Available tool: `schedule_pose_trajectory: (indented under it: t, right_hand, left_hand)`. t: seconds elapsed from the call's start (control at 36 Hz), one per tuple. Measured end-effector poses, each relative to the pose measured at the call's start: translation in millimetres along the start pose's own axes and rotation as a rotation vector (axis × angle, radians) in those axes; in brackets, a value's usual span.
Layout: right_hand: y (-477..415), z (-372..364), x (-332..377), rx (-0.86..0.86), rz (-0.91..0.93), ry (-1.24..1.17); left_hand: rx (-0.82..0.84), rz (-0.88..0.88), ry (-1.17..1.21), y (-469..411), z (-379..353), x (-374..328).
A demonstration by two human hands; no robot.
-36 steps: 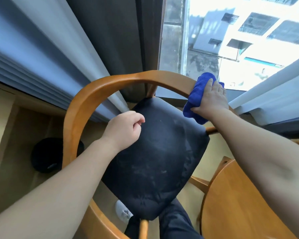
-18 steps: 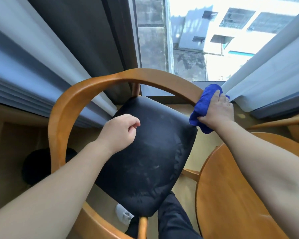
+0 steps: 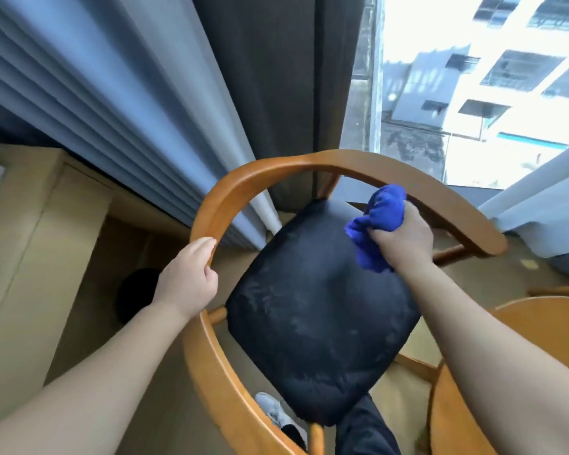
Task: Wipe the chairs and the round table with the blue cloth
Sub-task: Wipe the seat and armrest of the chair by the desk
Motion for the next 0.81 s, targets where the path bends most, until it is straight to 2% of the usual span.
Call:
schedule_pose_trajectory:
  t: [0.08,0.19,0.33,0.47,0.67,0.81]
  right_hand:
    - [-4.8,-64.4,34.4,0.060,-0.072,-0.155]
    - [-16.3,-136.1,73.8,0.122,-0.109,-0.271]
    - [-38.1,-175.6,93.6,0.067,-0.159,-0.375]
    - [-50.7,-201.1,98.1,0.059,-0.165,-0.376]
    - [-12.4,-243.8,121.1,0.253,-0.073,-0.311]
    - [51.5,-265.4,139.0,0.406,0.181,-0.152]
  left_hand:
    - [0.069,0.097,-0.038,0.3,-6.8,20.6]
    - [0.129,0.133,-0.076,-8.4,-12.8,36.9]
    - [0.187,0.115,-0.107,-31.8,-20.0,52.9]
    - [0.295,0.081,-0.166,-45.1,-31.9,70.7]
    - [0.374,0.115,0.016,-41.3,-39.7,81.7]
    - [0.401,0.081,0.001,-42.2,-37.3,81.6]
Point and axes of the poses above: each hand's wrist, its own y-axis away from the middle knuckle, its own z-axis out of the back of the hand, x = y × z, the point moved 7 cm from there along -y, towards the middle knuckle, and after that the axes turned 6 degrees about z, right-handed, at the moved point
